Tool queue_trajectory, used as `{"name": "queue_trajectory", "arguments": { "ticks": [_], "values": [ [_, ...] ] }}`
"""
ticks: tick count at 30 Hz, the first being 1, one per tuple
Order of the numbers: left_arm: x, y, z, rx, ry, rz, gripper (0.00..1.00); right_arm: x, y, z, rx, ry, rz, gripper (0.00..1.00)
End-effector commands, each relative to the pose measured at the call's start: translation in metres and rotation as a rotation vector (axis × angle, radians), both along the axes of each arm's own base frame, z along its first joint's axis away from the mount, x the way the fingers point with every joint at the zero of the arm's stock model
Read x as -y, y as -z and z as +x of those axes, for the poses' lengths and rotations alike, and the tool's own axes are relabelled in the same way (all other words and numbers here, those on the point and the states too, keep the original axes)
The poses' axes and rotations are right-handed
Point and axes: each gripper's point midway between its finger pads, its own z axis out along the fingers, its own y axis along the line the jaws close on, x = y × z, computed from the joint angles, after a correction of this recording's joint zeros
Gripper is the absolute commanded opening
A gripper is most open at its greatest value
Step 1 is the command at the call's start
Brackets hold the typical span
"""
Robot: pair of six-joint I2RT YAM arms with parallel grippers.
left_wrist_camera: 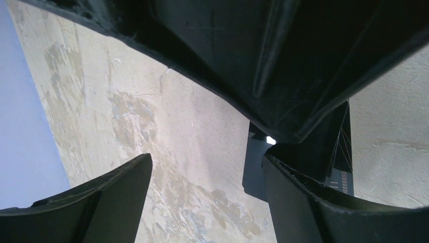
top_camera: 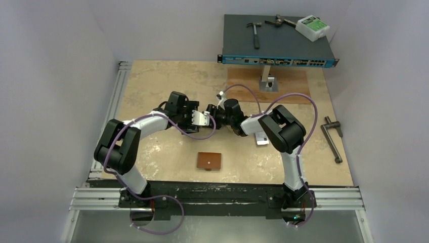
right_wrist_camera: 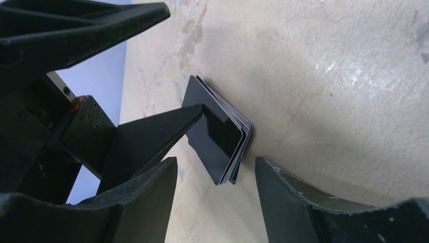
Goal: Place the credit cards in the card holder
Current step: Pick up the credit card from the center of the board.
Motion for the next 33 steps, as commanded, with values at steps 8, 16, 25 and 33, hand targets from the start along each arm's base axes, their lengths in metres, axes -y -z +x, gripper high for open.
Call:
{"name": "queue_trajectory", "arguments": {
  "ticks": [8, 16, 25, 33],
  "values": [
    [-0.019, -0.059, 0.008, -0.174, -0.314, -0.278, 0.81, 0.026, 0.049, -0.015, -0.1, 0.049, -0.269, 0.6],
    [-0.078, -0.101, 0.004, -0.368, -0.658, -0.552, 0.82, 0.017, 0.051, -0.016, -0.028, 0.052, -0.478, 0.65],
    [-0.094, -0.122, -0.015, -0.347, -0.716, -0.651, 0.82, 0.031, 0.065, -0.015, 0.022, 0.144, -0.768, 0.62],
    [-0.101, -0.121, -0.028, -0.355, -0.737, -0.666, 0.82, 0.045, 0.077, -0.013, 0.052, 0.196, -0.881, 0.53]
  ]
}}
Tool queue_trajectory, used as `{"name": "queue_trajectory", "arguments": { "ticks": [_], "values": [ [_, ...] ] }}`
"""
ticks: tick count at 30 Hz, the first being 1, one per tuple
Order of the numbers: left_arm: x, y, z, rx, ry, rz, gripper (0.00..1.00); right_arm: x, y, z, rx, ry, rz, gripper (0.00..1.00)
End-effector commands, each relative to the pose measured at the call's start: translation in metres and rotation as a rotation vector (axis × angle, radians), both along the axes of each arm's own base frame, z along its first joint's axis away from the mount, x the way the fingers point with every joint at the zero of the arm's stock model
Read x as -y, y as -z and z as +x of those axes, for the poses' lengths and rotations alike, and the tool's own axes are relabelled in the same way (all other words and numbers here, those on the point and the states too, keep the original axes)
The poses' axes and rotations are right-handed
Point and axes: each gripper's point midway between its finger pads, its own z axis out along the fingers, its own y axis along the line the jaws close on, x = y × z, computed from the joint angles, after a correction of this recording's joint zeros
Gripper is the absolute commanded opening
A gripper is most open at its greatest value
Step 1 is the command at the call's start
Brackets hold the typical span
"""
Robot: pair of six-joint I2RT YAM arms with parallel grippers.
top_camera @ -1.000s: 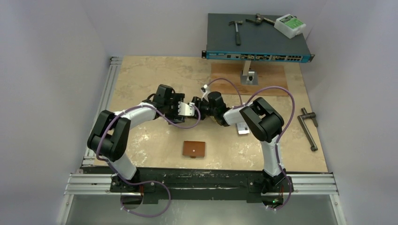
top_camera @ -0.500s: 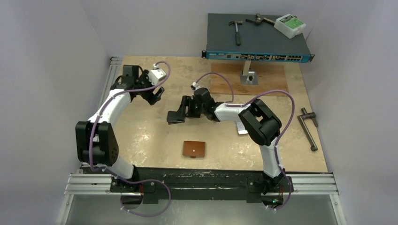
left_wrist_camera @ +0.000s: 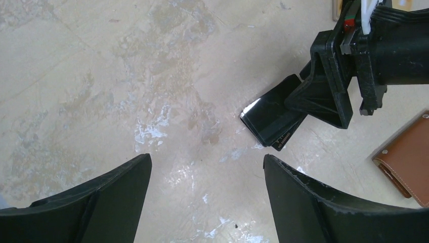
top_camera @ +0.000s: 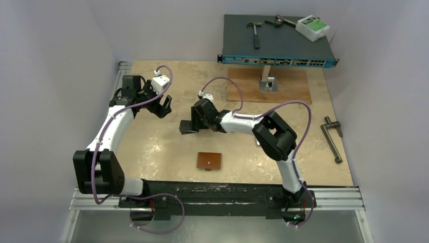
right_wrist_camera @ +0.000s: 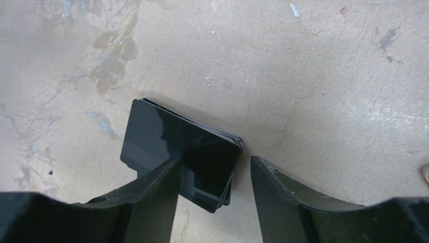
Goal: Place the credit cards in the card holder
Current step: Pick up the credit card from the center of the board.
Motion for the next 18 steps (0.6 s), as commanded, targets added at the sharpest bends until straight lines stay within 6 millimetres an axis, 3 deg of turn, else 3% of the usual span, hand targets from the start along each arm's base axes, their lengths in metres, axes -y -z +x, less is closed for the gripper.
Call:
{"name": "queue_trajectory", "arguments": {
  "ticks": [1, 7, 18],
  "values": [
    [-0.005, -0.006, -0.008, -0.007, -0.016, -0.04, 0.82, 0.059, 0.07, -0.022, -0.105, 0.055, -0.305, 0.5],
    [-0.01, -0.012, -0.011, -0.009, -0.028, -0.054, 0.82, 0.069, 0.082, -0.019, -0.082, 0.075, -0.38, 0.46],
    [-0.014, -0.008, -0.012, -0.026, -0.043, -0.058, 0.81, 0.081, 0.075, -0.026, -0.058, 0.118, -0.345, 0.39]
  ]
}}
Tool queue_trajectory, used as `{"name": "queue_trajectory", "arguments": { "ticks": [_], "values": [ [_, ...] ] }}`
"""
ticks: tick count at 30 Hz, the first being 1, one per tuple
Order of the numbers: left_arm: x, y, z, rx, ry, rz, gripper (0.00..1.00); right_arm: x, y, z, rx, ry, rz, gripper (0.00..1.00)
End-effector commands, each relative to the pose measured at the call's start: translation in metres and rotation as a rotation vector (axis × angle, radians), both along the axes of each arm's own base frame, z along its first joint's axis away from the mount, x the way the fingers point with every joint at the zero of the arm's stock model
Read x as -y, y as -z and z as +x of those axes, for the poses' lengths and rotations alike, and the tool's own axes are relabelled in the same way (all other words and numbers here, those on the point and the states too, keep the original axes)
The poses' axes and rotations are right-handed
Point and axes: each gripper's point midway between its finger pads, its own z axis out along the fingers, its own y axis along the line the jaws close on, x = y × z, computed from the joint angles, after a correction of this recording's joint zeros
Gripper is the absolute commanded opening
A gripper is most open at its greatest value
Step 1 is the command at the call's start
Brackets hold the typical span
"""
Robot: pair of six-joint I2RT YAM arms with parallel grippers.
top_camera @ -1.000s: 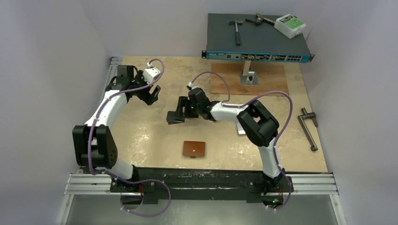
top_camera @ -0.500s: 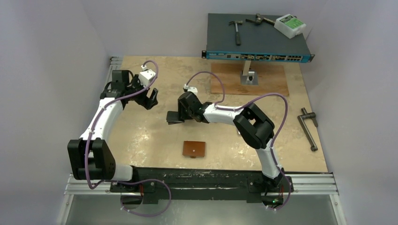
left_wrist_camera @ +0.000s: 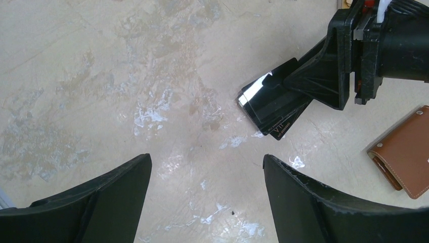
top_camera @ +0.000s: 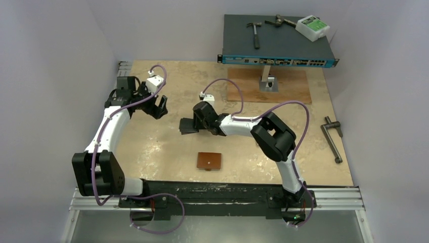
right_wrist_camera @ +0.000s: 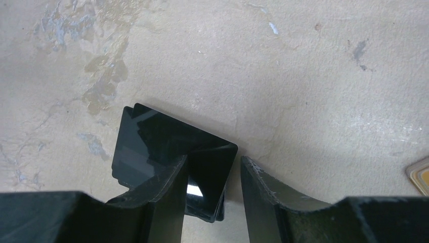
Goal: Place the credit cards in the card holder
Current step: Pick up the credit card from the center of the board.
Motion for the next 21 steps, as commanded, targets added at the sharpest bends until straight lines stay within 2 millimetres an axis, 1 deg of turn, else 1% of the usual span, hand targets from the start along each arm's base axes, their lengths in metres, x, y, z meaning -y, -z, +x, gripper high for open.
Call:
{"name": "queue_trajectory", "arguments": {
  "ticks": [1, 9, 12, 18, 21],
  "values": [
    [0.002, -0.009, -0.002, 0.02, -0.001, -0.03, 0.81, 0.076, 0.069, -0.036, -0.155, 0.053, -0.292, 0.38],
    [0.002, -0.003, -0.003, 0.007, -0.006, -0.029, 0.81, 0.081, 0.056, -0.031, -0.13, 0.094, -0.247, 0.34],
    [0.002, -0.002, -0.003, 0.003, -0.007, -0.032, 0.81, 0.082, 0.055, -0.032, -0.138, 0.105, -0.224, 0.33],
    [0.0, -0.003, -0.003, 0.004, -0.011, -0.025, 0.8, 0.083, 0.054, -0.033, -0.181, 0.13, -0.106, 0.26],
    [0.001, -0.003, -0.004, 0.004, -0.009, -0.027, 0.8, 0.084, 0.048, -0.03, -0.184, 0.14, -0.057, 0.25]
  ]
}}
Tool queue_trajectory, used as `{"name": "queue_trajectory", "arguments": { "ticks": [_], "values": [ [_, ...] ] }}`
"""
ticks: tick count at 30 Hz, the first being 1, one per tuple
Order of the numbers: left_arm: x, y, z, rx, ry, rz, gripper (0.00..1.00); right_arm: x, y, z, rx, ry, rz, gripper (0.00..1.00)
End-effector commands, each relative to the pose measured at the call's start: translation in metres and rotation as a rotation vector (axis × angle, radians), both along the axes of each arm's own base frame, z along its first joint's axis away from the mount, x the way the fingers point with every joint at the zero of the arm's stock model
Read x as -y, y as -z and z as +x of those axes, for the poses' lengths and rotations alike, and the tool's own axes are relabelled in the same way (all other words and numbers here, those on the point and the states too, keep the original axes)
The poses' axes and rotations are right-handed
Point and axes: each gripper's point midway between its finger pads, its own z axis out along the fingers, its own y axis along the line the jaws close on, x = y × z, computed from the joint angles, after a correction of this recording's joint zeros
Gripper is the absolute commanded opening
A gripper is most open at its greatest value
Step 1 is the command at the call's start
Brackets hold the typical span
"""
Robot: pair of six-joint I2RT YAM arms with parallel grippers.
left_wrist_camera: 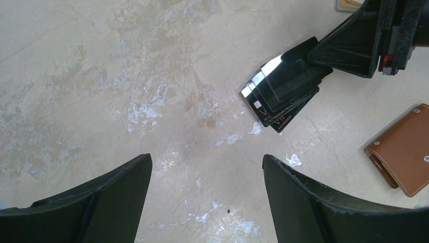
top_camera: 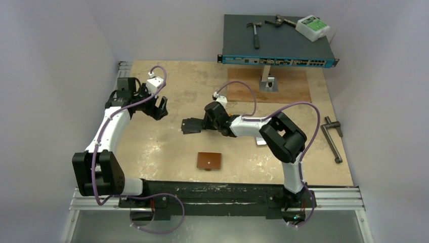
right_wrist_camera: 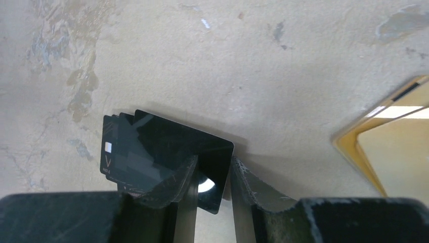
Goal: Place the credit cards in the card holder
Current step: Pick up the credit card from the center of the board.
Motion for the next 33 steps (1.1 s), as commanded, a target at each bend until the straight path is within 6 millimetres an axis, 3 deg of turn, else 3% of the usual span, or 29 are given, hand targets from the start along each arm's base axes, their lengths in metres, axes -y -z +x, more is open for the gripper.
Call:
{"name": "queue_trajectory", "arguments": {
  "ticks": [1, 12, 18, 22, 33],
  "values": [
    [0.001, -0.009, 0.0, 0.024, -0.004, -0.019, 0.8, 0.049, 0.049, -0.028, -0.163, 0.032, -0.124, 0.24],
    [0.0, -0.008, 0.0, 0.021, -0.006, -0.015, 0.8, 0.045, 0.034, -0.026, -0.158, 0.034, 0.061, 0.16],
    [-0.001, -0.008, -0.001, 0.022, -0.008, -0.01, 0.8, 0.046, 0.021, -0.023, -0.141, 0.028, 0.201, 0.05],
    [-0.001, -0.006, -0.001, 0.017, -0.007, -0.013, 0.8, 0.039, 0.005, -0.022, -0.109, -0.01, 0.274, 0.0],
    [0.0, -0.004, -0.002, 0.011, -0.009, -0.019, 0.8, 0.011, -0.055, -0.019, -0.004, -0.143, 0.435, 0.0]
  ]
}}
